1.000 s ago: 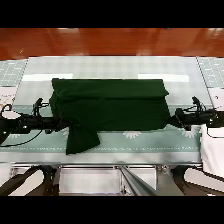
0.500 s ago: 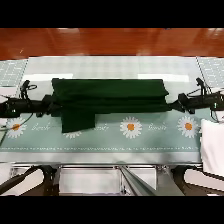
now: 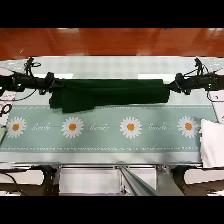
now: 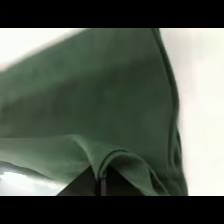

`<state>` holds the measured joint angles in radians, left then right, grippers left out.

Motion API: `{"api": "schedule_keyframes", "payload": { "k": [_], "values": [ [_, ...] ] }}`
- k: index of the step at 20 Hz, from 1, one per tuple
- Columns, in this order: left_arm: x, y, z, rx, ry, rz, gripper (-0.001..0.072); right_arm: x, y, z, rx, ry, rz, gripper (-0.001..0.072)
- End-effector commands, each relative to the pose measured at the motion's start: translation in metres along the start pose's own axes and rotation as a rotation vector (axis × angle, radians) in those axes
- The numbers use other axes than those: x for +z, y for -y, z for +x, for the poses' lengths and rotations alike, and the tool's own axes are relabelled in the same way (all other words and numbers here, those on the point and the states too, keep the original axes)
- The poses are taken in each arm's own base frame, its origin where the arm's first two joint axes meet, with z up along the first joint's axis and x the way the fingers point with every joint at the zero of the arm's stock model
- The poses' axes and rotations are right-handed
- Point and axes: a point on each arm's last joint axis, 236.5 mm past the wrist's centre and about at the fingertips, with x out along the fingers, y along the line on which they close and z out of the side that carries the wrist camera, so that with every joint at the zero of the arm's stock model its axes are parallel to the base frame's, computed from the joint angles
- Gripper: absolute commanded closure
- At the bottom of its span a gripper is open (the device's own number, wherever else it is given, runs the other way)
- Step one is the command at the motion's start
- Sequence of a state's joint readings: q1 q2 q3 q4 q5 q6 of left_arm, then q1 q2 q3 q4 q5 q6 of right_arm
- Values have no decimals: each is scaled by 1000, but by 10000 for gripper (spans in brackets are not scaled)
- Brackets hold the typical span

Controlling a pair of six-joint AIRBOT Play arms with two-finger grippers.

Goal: Fold the shirts.

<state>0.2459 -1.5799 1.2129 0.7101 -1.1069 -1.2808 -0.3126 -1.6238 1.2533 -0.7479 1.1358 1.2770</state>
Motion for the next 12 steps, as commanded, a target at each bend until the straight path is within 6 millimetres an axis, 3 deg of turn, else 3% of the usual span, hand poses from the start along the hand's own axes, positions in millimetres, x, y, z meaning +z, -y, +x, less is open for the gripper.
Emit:
{"api": "schedule_keyframes", "payload": {
  "k": [1, 7, 12],
  "values": [
    [29, 2, 18, -10, -6, -9, 689, 24, -7, 14, 28, 24, 3, 684],
    [61, 2, 37, -20, 2, 25, 688, 41, 3, 28, 28, 73, 40, 684],
    [57, -4, 49, -22, -35, 19, 688, 45, 6, 35, 42, 85, 67, 682]
  ]
}}
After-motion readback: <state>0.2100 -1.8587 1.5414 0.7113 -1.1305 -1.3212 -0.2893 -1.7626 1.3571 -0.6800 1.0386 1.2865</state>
